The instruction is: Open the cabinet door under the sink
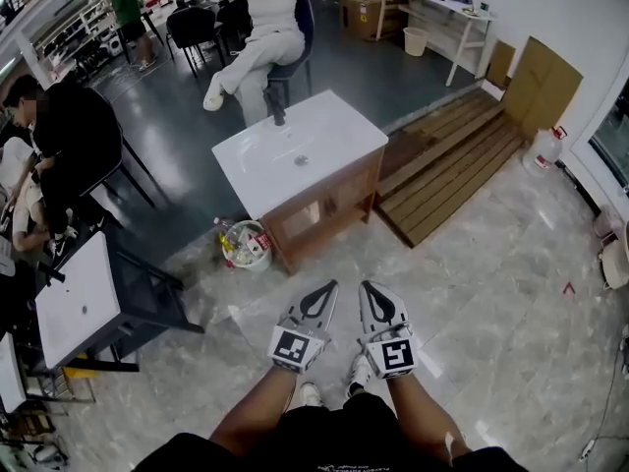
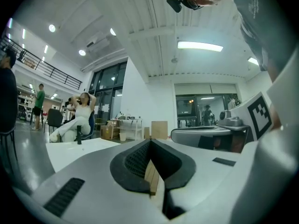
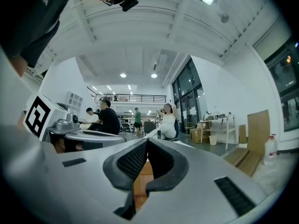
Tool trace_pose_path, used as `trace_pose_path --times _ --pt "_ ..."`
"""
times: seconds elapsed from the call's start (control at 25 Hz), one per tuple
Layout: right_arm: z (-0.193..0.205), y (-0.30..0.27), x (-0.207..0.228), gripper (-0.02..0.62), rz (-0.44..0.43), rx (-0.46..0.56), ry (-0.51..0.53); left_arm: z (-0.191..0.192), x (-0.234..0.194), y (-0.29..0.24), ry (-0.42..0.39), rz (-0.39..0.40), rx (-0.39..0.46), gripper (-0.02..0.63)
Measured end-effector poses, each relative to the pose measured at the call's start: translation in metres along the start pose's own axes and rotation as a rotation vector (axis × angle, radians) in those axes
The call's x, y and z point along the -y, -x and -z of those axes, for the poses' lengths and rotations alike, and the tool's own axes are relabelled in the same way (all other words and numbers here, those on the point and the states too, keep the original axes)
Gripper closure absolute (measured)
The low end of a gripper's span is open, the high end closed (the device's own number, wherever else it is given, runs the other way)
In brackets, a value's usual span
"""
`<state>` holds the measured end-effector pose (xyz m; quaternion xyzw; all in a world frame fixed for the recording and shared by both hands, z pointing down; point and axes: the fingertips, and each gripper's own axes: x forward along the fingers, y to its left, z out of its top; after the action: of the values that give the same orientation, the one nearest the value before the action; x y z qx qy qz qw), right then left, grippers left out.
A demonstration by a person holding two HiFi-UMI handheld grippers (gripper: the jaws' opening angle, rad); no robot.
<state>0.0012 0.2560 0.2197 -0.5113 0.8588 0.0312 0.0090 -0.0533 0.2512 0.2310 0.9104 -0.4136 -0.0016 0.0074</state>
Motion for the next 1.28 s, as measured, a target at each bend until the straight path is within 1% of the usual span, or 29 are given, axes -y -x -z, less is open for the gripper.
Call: trace_pose_path --times 0.08,0.16,0.4,0.52,0.76,0.88,1.08,1.16,1.2,1.28 --pt "0.003 -0.009 0.013 0.572 -0.013 0.011 -0.003 0.008 -0.003 -0.016 -0.018 -0.001 -0.026 0.592" --pt "0.007 -0.014 0.027 0.572 -0.012 0.009 -0.007 0.013 -0.005 -0.028 -0.01 -0.012 -0.038 0.592" --pt "0.019 -0.039 0.066 0.572 -0.003 0.014 -0.008 0.019 -0.024 -0.061 -0.013 -0.073 -0.039 0.592" --pt "0.016 -0.05 0.078 0.572 -0.007 0.062 -0.034 0.027 -0.028 -0.073 -0.002 -0.101 -0.056 0.592" --pt "0.018 -0.07 0.102 0.572 -0.015 0.058 -0.003 0.033 -0.04 -0.097 -0.009 -0.156 -0.067 0.592" --pt "0.022 -0.08 0.112 0.572 -0.011 0.056 -0.013 0.039 -0.049 -0.105 0.003 -0.163 -0.086 0.592" --pt "0.033 -0.104 0.122 0.572 -0.015 0.013 -0.017 0.043 -0.068 -0.123 0.013 -0.169 -0.086 0.592" --pt "0.037 -0.118 0.121 0.572 -0.018 0.021 -0.024 0.045 -0.079 -0.127 0.015 -0.174 -0.085 0.592" --pt "0.039 -0.127 0.122 0.572 -0.019 0.027 -0.022 0.046 -0.085 -0.131 0.013 -0.173 -0.082 0.592" --pt "0.046 -0.144 0.126 0.572 -0.026 0.007 0.004 0.047 -0.096 -0.141 0.01 -0.167 -0.079 0.592"
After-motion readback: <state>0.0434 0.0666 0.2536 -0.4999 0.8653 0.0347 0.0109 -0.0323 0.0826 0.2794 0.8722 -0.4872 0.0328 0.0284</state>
